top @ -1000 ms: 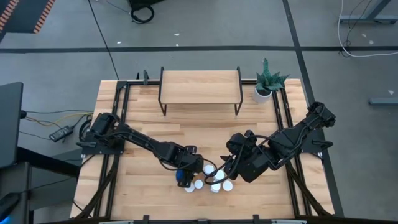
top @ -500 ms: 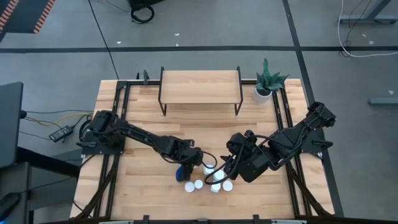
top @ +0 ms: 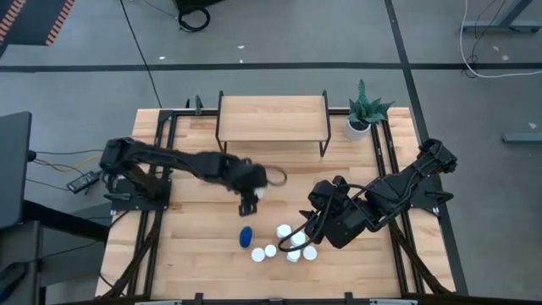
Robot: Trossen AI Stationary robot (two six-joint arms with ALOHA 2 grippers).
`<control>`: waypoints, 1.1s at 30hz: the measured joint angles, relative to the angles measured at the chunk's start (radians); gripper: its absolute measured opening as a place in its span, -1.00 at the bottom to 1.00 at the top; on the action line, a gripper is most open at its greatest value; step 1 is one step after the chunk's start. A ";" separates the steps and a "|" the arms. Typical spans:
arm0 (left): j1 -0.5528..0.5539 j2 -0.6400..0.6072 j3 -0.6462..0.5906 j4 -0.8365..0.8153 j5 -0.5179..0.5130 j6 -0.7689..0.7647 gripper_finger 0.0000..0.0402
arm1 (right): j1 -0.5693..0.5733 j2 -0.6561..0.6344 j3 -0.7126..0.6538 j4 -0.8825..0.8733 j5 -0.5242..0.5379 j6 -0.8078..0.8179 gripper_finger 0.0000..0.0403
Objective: Pick and place medicine bottles onto shelf by color
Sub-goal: Put the top orange bottle on the shelf
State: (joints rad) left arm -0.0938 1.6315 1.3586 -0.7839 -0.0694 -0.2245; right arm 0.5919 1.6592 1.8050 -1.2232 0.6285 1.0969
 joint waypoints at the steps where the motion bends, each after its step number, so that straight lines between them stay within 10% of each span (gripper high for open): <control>1: 0.017 -0.018 0.000 -0.003 -0.003 0.000 0.15 | 0.000 0.000 0.000 0.000 0.000 0.000 0.18; 33: 0.611 -0.134 0.198 -0.339 -0.080 0.296 0.18 | 0.000 0.000 0.000 0.045 0.000 0.006 0.18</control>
State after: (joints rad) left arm 0.5175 1.4979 1.5571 -1.1230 -0.1499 0.0711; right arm 0.5915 1.6592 1.8050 -1.1780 0.6288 1.1032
